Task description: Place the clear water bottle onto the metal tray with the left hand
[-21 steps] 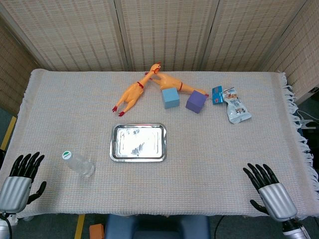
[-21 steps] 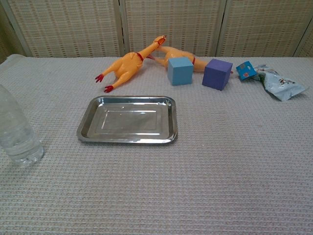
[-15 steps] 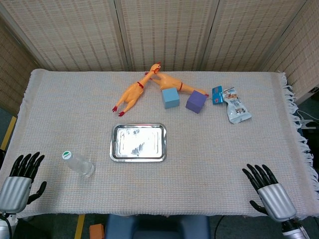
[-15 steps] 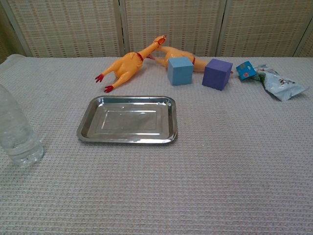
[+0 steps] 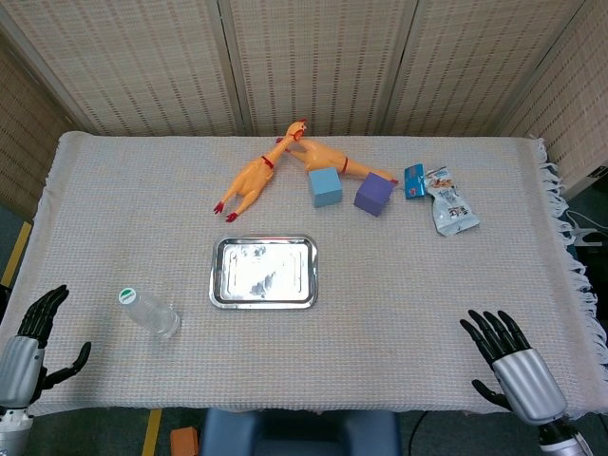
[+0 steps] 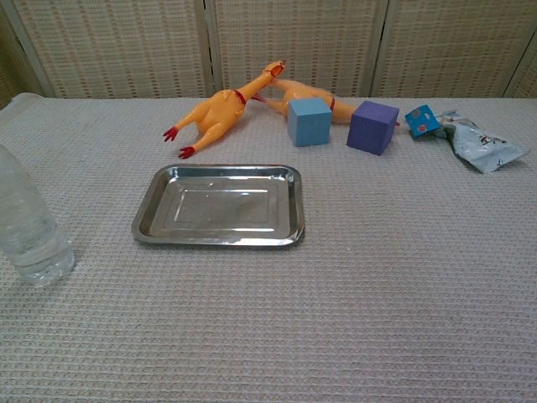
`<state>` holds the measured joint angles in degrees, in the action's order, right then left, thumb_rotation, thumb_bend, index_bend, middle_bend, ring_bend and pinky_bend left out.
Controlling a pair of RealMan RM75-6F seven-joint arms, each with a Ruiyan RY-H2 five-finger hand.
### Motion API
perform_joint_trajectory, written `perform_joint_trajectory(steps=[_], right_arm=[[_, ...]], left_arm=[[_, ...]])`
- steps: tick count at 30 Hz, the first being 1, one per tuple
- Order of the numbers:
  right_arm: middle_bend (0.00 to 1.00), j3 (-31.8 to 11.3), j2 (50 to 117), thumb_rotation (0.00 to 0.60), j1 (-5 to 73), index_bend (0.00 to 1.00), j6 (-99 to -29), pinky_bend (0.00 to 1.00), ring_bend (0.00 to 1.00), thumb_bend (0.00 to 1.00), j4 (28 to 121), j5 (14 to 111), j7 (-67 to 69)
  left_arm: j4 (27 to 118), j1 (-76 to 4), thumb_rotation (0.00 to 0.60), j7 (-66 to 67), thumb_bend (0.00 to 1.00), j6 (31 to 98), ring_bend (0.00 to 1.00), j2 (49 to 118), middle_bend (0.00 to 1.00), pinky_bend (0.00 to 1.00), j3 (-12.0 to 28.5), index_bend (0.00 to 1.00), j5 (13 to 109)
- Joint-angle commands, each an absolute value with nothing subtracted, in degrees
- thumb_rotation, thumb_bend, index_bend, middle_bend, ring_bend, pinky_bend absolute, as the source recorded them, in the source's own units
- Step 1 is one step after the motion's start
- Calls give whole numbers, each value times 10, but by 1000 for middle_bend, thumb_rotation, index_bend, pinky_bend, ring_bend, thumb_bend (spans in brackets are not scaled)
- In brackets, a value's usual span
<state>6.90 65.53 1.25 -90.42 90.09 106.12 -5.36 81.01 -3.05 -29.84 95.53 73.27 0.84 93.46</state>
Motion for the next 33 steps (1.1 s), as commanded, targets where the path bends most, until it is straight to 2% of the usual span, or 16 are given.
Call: perform_joint_trajectory(steps=[1, 6, 11, 20, 24, 33], right_arm=[[0, 69, 661, 600, 4, 0, -947, 0, 0, 90, 875, 1091, -23], [0, 71, 661, 600, 3, 0, -948, 0, 0, 90, 872, 1092, -24], [0, 75, 656, 600, 3, 0, -944, 0, 0, 90, 876, 1092, -23], [0, 79, 651, 600, 1, 0, -943, 0, 0, 90, 880, 1096, -23], [0, 83, 648, 600, 2, 0, -940, 0, 0, 90, 882, 1100, -21], [0, 85, 647, 600, 3, 0, -932, 0, 0, 90, 887, 1100, -26]], left_arm=[[788, -31, 600, -500, 367, 915, 0, 748, 0, 81, -1, 0, 900], [781, -39, 600, -559, 332, 881, 0, 775, 0, 71, 0, 0, 885], [766, -42, 600, -563, 329, 876, 0, 813, 0, 46, 8, 0, 880], [739, -55, 600, -540, 327, 850, 0, 850, 0, 18, 12, 0, 873], [698, -62, 600, -485, 328, 842, 0, 888, 0, 15, 17, 0, 869], [689, -75, 600, -473, 325, 818, 0, 906, 0, 15, 24, 0, 860]])
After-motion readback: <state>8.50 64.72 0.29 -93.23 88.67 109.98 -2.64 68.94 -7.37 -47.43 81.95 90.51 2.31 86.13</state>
